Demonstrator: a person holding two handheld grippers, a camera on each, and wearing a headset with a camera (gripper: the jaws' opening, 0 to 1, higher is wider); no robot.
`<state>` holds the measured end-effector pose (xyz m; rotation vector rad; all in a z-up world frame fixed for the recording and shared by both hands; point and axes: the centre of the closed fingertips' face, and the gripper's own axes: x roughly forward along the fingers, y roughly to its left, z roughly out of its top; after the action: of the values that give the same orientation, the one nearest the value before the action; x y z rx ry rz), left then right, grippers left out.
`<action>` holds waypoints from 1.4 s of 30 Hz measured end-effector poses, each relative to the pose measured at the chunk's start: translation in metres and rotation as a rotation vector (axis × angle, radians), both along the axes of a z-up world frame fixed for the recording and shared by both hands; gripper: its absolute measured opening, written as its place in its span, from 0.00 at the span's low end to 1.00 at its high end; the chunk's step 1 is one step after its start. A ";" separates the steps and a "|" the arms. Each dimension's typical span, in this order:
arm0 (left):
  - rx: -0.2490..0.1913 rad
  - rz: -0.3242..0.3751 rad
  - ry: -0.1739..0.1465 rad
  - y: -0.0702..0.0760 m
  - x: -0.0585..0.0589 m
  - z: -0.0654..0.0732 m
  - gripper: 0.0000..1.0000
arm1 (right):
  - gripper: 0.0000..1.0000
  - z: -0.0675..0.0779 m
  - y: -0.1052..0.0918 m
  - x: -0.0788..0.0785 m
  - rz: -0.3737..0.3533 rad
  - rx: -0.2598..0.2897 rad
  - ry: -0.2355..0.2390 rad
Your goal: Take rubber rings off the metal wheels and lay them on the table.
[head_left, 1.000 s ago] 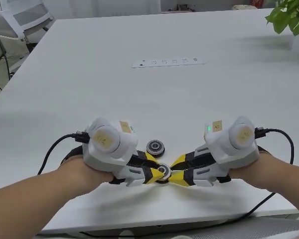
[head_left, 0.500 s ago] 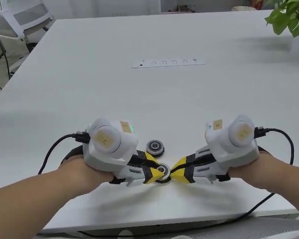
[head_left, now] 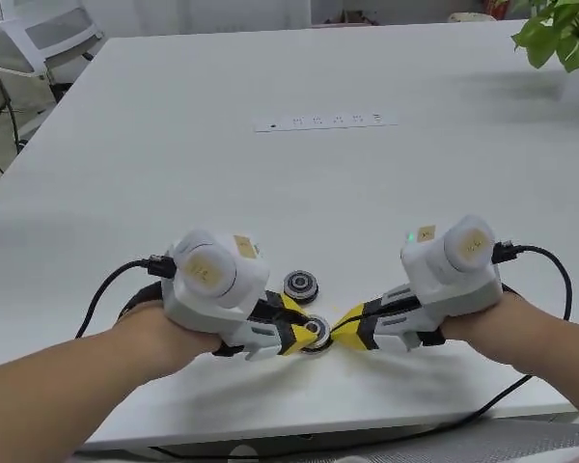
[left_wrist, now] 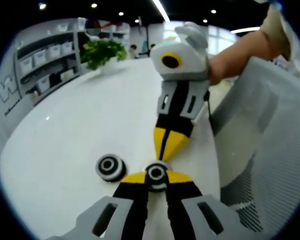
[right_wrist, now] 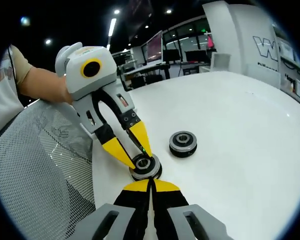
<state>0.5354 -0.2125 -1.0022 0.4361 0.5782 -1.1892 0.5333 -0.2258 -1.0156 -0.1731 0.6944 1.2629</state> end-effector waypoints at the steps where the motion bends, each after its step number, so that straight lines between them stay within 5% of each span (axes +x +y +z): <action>1: 0.001 -0.001 -0.001 0.000 0.000 0.000 0.13 | 0.00 0.001 0.000 0.000 -0.010 0.009 0.013; 11: 0.005 0.002 -0.005 0.000 0.001 0.000 0.13 | 0.00 0.008 -0.001 0.005 -0.086 0.096 0.092; 26: 0.015 0.012 -0.009 0.000 0.001 -0.001 0.13 | 0.00 0.011 0.003 0.006 -0.137 0.127 0.154; 42: 0.019 0.030 -0.004 0.000 0.002 -0.001 0.13 | 0.00 0.014 0.005 0.005 -0.134 0.153 0.167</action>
<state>0.5370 -0.2127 -1.0029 0.4447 0.5907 -1.1550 0.5381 -0.2205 -1.0013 0.1042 0.7362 1.2046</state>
